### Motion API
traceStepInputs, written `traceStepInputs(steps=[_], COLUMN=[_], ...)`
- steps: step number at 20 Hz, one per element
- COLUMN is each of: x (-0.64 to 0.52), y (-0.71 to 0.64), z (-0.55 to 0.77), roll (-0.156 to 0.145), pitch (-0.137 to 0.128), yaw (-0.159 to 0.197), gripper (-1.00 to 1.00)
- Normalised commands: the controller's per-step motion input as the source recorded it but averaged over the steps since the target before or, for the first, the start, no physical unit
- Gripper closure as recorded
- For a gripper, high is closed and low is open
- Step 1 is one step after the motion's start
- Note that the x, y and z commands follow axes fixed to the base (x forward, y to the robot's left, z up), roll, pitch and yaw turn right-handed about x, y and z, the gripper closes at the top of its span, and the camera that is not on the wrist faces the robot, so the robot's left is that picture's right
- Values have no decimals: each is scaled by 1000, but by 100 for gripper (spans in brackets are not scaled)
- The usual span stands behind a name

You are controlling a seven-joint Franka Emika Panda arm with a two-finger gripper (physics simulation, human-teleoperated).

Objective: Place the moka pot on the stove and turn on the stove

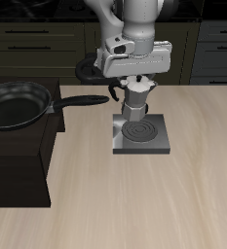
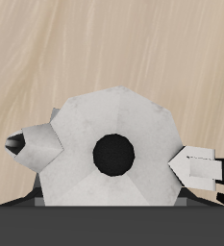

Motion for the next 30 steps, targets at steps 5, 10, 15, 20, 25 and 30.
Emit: traceStepInputs(steps=[5, 10, 15, 20, 25, 30], x=[-6, -25, -87, -99, -83, -10], y=[30, -36, -43, -30, -41, -30], z=[-91, -86, -74, 16, -17, -66], roll=[3, 2, -12, 2, -19, -8], pitch=[9, 13, 9, -12, -5, 9], yaw=[1, -17, 7, 11, 1, 10], gripper=[100, 100, 100, 100, 100, 100])
